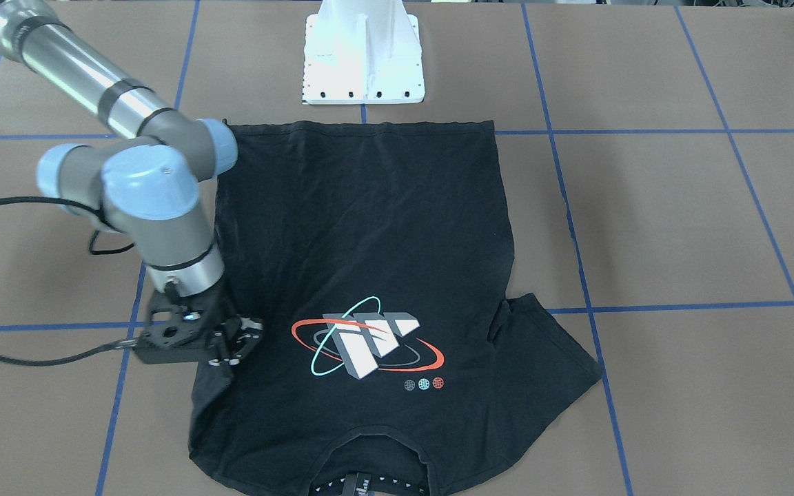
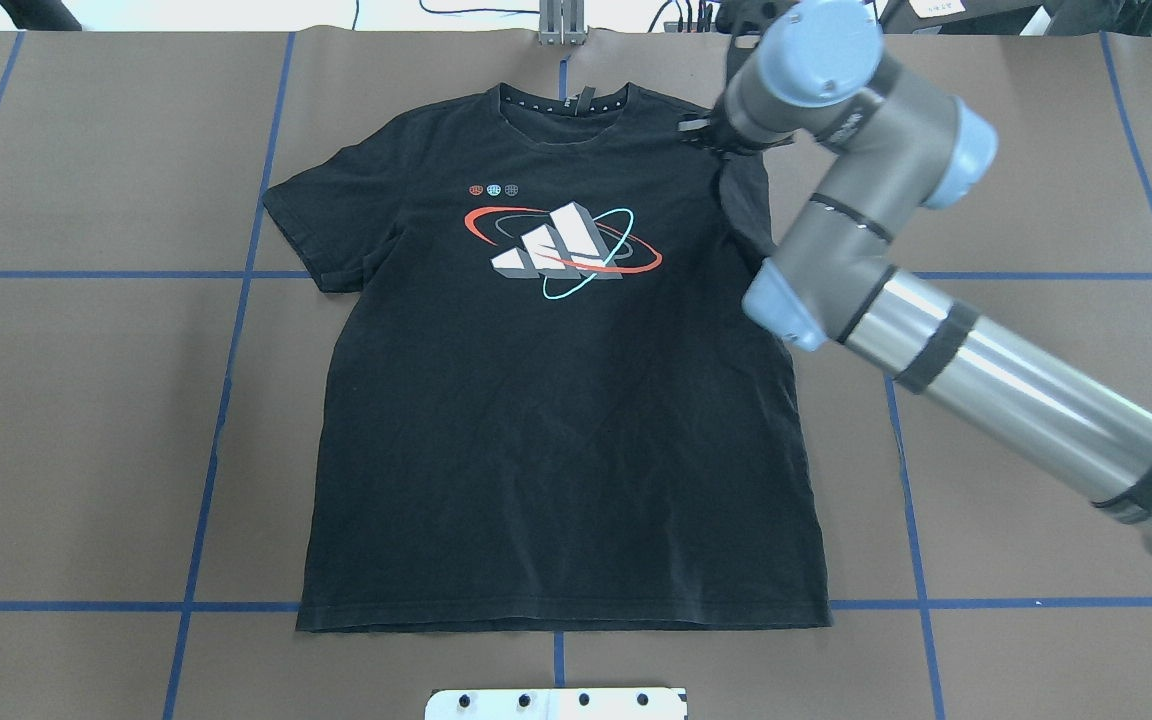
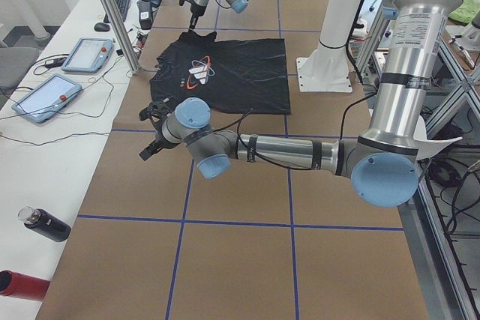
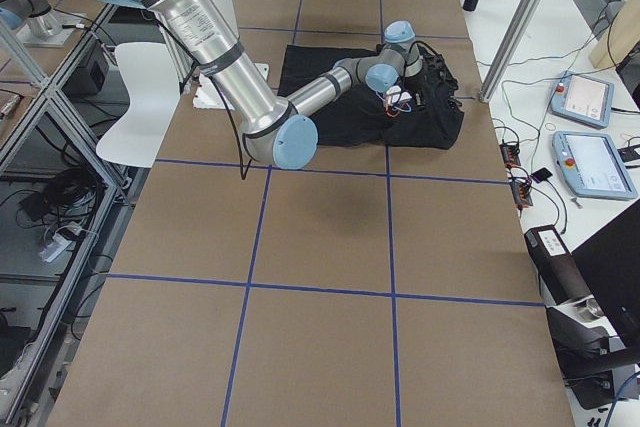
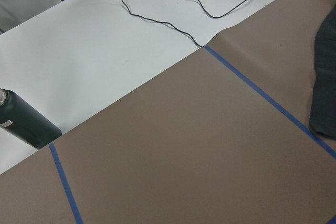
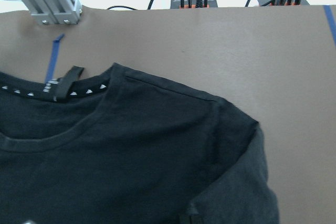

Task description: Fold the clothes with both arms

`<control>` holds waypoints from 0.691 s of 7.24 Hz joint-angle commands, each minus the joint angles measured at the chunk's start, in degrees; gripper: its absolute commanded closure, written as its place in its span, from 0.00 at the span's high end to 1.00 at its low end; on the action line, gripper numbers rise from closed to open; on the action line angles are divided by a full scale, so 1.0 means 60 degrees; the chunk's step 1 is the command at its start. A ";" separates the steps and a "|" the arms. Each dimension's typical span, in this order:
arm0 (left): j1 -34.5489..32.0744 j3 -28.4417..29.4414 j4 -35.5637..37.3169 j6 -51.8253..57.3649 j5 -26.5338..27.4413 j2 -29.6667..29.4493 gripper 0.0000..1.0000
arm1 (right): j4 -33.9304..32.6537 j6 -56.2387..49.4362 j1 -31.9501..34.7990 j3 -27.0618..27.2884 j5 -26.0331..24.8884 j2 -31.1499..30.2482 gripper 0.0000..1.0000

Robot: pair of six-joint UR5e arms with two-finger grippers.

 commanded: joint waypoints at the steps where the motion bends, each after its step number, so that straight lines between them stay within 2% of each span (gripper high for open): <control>1: 0.0014 0.0010 0.0000 0.0000 0.0000 -0.0037 1.00 | -0.0094 0.0772 -0.0756 -0.1294 -0.1040 0.1139 0.00; 3: 0.0014 0.0010 0.0000 0.0000 0.0000 -0.0052 1.00 | -0.0035 0.0773 -0.1283 -0.1389 -0.1483 0.1113 0.00; 4: 0.0029 0.0025 0.0015 0.0000 0.0000 -0.0066 1.00 | -0.0020 0.0744 -0.1416 -0.1374 -0.1571 0.1113 0.86; 5: 0.0029 0.0039 0.0000 0.0000 0.0000 -0.0067 1.00 | 0.0226 0.0831 -0.1490 -0.1330 -0.1833 0.1128 1.00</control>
